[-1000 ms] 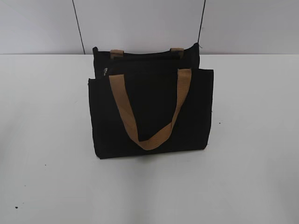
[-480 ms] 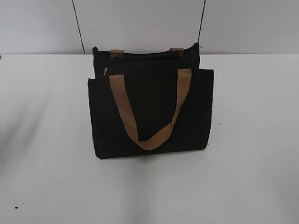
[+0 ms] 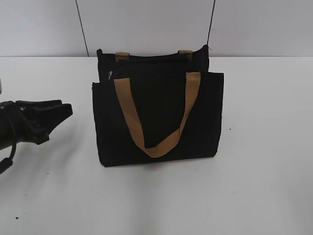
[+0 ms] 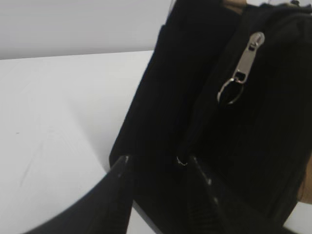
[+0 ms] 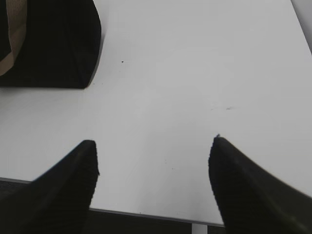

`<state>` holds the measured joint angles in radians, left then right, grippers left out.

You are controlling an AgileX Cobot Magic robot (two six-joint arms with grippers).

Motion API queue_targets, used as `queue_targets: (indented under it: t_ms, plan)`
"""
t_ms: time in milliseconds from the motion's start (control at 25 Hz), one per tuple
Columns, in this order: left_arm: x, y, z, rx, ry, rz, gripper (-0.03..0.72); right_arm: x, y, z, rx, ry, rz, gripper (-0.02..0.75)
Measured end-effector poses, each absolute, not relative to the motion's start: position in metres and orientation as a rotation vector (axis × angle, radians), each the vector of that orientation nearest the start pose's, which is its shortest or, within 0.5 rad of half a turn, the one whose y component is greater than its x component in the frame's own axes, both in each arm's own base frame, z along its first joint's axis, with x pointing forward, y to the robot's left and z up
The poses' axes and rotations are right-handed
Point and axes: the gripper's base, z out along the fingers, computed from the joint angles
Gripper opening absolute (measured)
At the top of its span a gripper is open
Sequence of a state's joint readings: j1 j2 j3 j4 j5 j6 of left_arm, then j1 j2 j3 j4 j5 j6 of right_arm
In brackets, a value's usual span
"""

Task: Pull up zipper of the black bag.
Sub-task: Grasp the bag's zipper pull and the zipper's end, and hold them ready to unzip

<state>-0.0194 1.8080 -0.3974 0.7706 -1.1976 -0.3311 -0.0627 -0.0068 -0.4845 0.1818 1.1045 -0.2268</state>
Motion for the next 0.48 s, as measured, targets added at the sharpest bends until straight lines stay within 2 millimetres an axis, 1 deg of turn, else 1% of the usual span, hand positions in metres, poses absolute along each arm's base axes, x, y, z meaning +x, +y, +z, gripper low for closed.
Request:
queue_targets:
  t_ms: [240,480]
  plan:
    - [0.278,-0.076,0.117,0.707,1.696,-0.722,0.292,-0.006,0.015,0.271,-0.183,2.075,0.043,0.545]
    - [0.3,-0.099,0.106,0.807,1.646,-0.773,0.292,-0.006,0.015,0.271,-0.183,2.075,0.045,0.545]
